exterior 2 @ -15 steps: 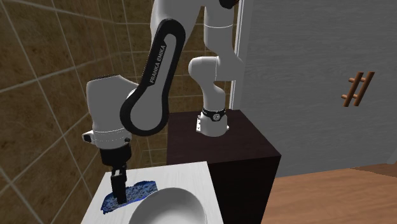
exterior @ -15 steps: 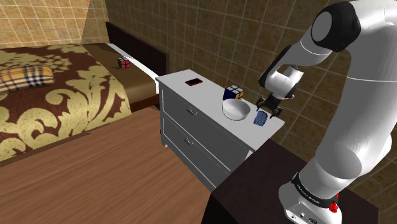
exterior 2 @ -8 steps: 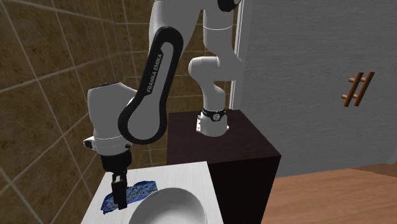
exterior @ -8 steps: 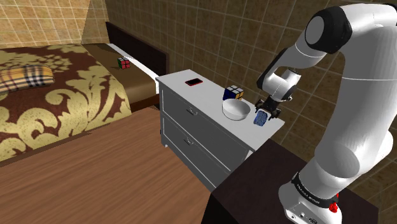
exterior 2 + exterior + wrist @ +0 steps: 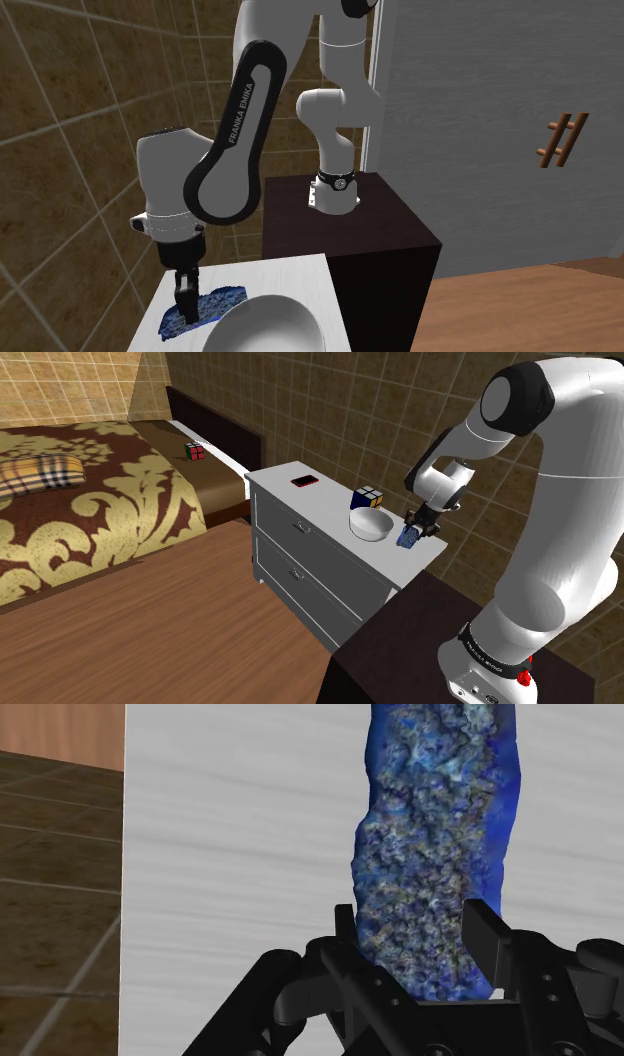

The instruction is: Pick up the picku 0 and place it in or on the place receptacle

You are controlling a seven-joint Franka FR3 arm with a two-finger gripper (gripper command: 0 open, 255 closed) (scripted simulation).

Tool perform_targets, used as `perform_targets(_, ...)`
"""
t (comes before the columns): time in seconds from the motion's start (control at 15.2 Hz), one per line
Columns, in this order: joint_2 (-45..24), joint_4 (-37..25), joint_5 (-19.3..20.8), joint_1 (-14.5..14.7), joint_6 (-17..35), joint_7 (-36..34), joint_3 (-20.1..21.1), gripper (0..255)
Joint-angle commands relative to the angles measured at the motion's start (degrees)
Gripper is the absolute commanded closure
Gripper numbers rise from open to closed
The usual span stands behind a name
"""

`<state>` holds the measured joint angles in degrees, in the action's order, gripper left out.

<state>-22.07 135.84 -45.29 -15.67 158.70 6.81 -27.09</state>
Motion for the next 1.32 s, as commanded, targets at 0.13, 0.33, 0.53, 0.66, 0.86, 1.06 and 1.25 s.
perform_targets(0.13,-0.2,0.1,-0.1,0.0,0.1,0.2,0.3,255)
perform_targets(0.33,0.5,0.2,1.1,0.8,-0.5,-1.0,-0.6,255)
perform_targets(0.53,2.9,1.0,4.6,2.7,-1.7,-3.8,-3.1,255)
perform_targets(0.66,4.5,1.4,7.1,3.9,-2.6,-5.7,-4.7,255)
perform_targets(0.86,4.5,1.4,7.0,3.9,-2.5,-5.6,-4.6,0)
perform_targets(1.06,-1.6,-10.6,13.4,4.3,-16.7,-12.1,-6.1,0)
perform_targets(1.25,-3.6,-10.9,11.4,3.4,-15.3,-10.8,-4.7,0)
